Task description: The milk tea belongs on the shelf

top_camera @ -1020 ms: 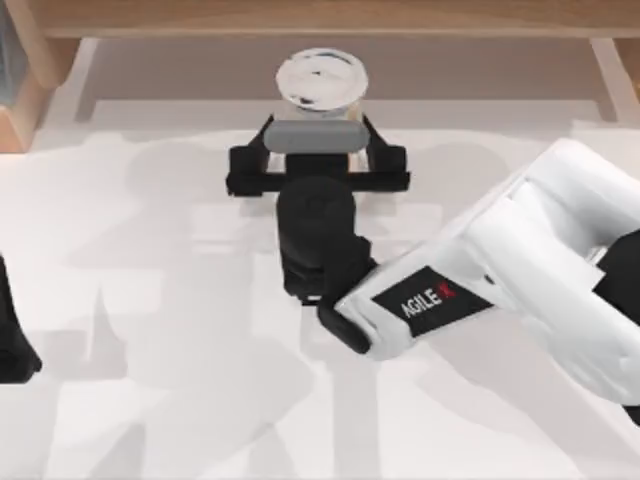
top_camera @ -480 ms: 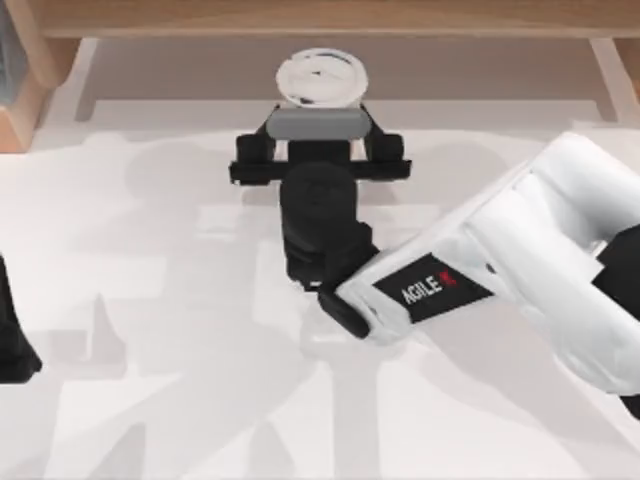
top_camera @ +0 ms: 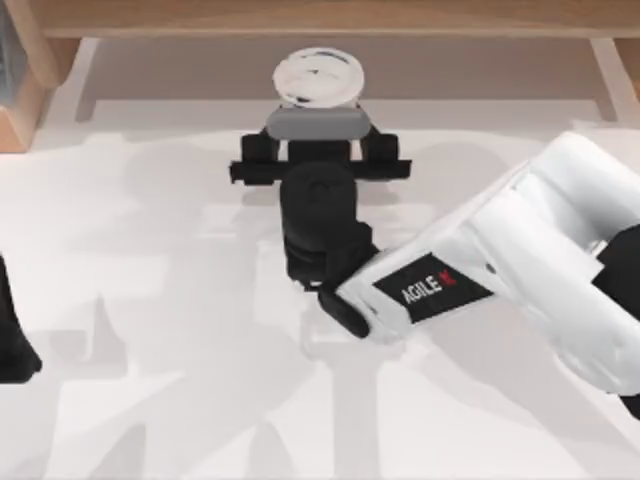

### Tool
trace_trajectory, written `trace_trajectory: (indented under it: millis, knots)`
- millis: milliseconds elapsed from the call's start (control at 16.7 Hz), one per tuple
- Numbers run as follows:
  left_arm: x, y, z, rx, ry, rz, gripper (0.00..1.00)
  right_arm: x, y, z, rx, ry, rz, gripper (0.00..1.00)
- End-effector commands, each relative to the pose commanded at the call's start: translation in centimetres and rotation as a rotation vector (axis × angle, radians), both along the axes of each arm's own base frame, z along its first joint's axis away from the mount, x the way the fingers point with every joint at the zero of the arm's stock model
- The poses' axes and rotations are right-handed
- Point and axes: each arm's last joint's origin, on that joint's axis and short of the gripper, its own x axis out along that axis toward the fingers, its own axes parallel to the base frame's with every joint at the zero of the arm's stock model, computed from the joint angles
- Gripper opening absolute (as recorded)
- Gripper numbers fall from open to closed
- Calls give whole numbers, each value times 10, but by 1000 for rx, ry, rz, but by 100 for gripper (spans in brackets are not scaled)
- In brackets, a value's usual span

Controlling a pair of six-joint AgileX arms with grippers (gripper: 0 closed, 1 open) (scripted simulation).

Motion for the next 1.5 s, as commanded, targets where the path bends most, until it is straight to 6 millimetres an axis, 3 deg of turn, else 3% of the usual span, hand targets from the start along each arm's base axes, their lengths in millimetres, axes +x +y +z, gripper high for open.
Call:
trace_trajectory:
  millis: [120, 180, 1260, 1500]
  knots:
    - [0, 0, 0, 0, 0, 0, 100, 0, 0, 0, 0, 0, 0, 2]
    - [0, 0, 0, 0, 0, 0, 100, 0, 0, 0, 0, 0, 0, 0]
    - [0, 0, 0, 0, 0, 0, 100, -1, 1, 9, 3, 0, 3, 0]
    - [0, 0, 0, 0, 0, 0, 100, -5, 17, 48, 96, -75, 69, 0]
